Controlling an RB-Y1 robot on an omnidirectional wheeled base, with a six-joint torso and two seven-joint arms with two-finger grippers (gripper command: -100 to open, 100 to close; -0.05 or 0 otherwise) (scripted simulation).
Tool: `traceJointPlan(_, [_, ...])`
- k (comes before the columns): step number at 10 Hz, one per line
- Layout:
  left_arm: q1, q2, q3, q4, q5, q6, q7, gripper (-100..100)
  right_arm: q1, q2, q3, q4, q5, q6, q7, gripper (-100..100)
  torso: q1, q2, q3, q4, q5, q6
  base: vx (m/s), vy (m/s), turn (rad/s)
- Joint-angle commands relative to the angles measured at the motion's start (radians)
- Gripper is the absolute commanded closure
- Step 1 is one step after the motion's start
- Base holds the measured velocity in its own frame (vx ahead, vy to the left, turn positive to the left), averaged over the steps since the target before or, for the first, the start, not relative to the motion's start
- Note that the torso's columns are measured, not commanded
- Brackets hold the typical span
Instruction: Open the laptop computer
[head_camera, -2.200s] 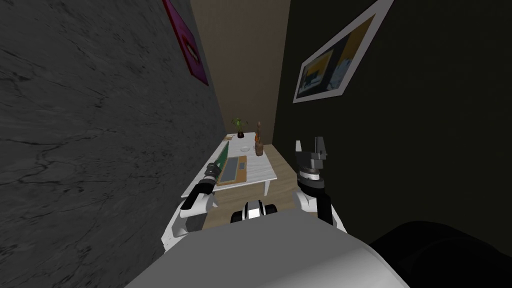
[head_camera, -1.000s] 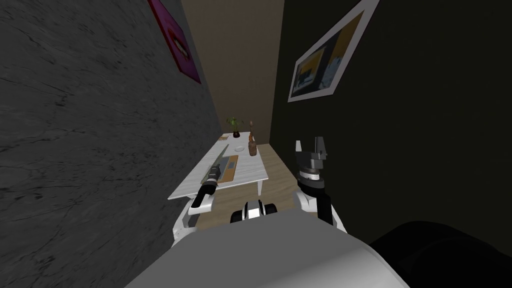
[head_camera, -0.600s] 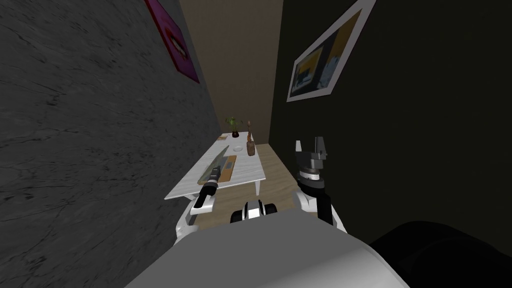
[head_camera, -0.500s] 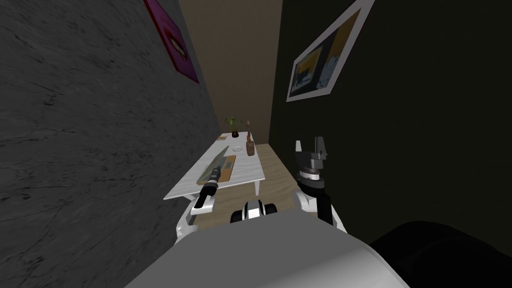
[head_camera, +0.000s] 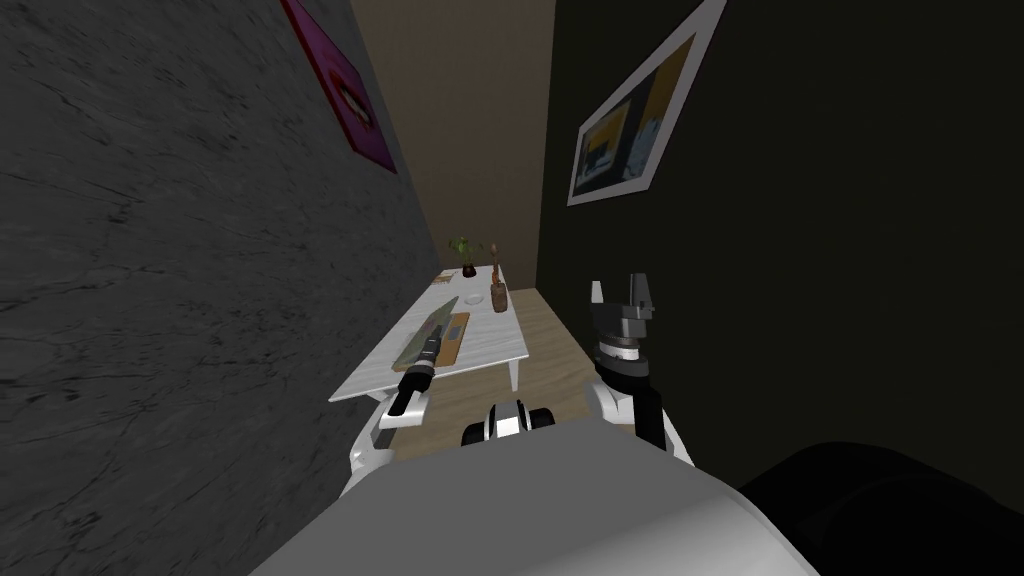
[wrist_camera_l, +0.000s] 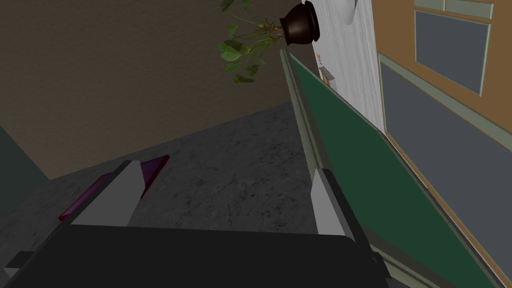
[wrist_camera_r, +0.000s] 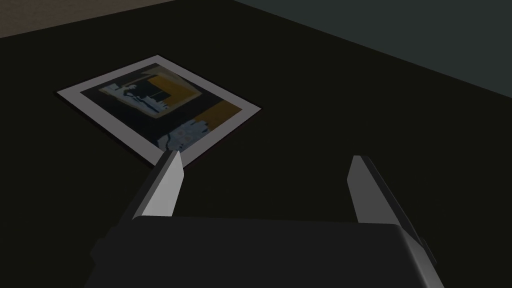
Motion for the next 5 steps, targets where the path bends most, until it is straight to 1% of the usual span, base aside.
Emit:
traceJointPlan(1, [0.000,0.007,0.000,-0.017,0.000,0.012,0.001,-100,0.000,0.000,0.000,0.000,0.000,0.000,0.000,0,-0.007,-0.005,-0.003,0.000,-0.003,0.002,0.039,-0.018,-0.006])
traceJointPlan(2, [0.001,0.021,-0.001,-0.061,0.005,0.058,0.010,-100,0.000,0.000,0.000,0.000,0.000,0.000,0.000,0,-0.010,0.001,-0.001,0.002,-0.004,0.003,-0.006,-0.005,-0.013])
traceJointPlan(5, [0.001,0.041,-0.002,-0.124,0.012,0.121,0.021,-100,0.000,0.000,0.000,0.000,0.000,0.000,0.000,0,-0.010,0.010,0.006,0.006,-0.005,0.004,-0.008,0.000,-0.017])
